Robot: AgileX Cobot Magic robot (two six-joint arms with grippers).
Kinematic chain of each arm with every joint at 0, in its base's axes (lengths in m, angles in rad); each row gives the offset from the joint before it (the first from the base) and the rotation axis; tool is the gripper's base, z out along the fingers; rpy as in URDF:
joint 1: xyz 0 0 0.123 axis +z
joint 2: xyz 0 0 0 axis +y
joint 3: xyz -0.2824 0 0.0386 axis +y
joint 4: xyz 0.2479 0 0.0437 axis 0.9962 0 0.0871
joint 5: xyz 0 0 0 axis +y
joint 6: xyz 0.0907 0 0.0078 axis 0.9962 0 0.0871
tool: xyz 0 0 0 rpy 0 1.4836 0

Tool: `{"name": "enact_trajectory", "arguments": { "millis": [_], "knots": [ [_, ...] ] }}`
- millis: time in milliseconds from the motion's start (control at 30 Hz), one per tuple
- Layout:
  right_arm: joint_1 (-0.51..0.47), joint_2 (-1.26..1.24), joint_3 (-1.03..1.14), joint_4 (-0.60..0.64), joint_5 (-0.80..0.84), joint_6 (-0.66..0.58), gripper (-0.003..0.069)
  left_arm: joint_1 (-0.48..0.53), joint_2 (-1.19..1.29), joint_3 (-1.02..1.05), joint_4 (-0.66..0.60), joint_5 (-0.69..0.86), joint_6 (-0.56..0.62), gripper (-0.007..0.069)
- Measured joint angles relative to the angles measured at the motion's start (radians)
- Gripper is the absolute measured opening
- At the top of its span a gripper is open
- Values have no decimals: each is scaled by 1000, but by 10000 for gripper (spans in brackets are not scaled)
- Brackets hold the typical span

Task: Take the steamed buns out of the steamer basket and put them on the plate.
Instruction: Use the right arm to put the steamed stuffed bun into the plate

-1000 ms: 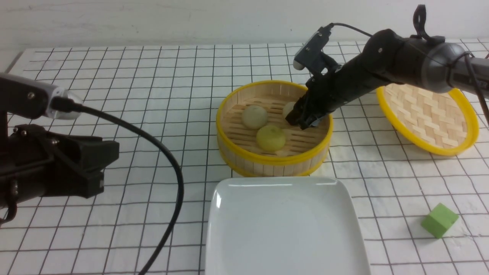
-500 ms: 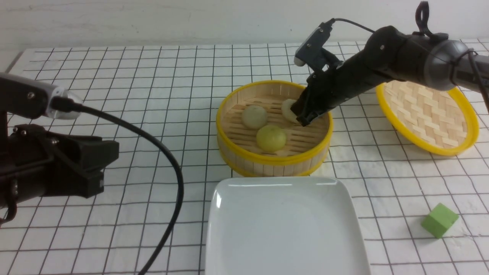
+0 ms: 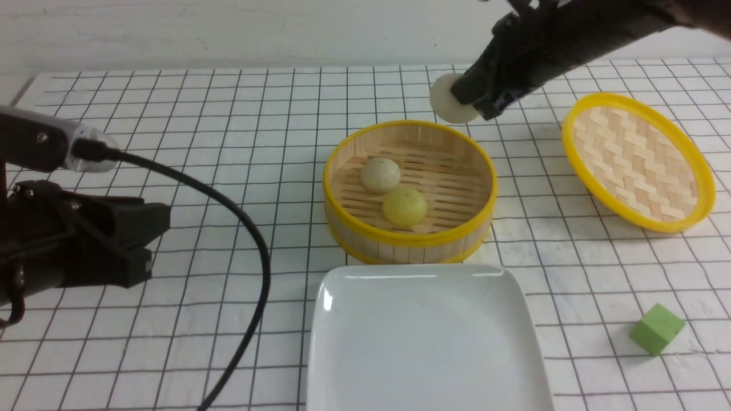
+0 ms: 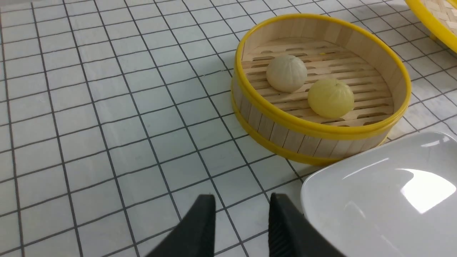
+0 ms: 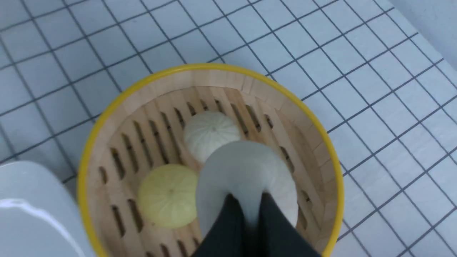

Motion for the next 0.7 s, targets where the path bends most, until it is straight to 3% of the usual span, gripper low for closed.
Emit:
{"name": "enact_trajectory", "arguments": {
  "millis": [300,433,700],
  "knots": [
    [0,-149,0,-27,386,188,21,0,0,0,-1,-4,0,244],
    [0,-150,39,-22,403,260,22,0,0,0,-10,-4,0,244],
    [1,-21,266,16,383,203,23,0,0,0,-14,3,0,244]
  ]
}}
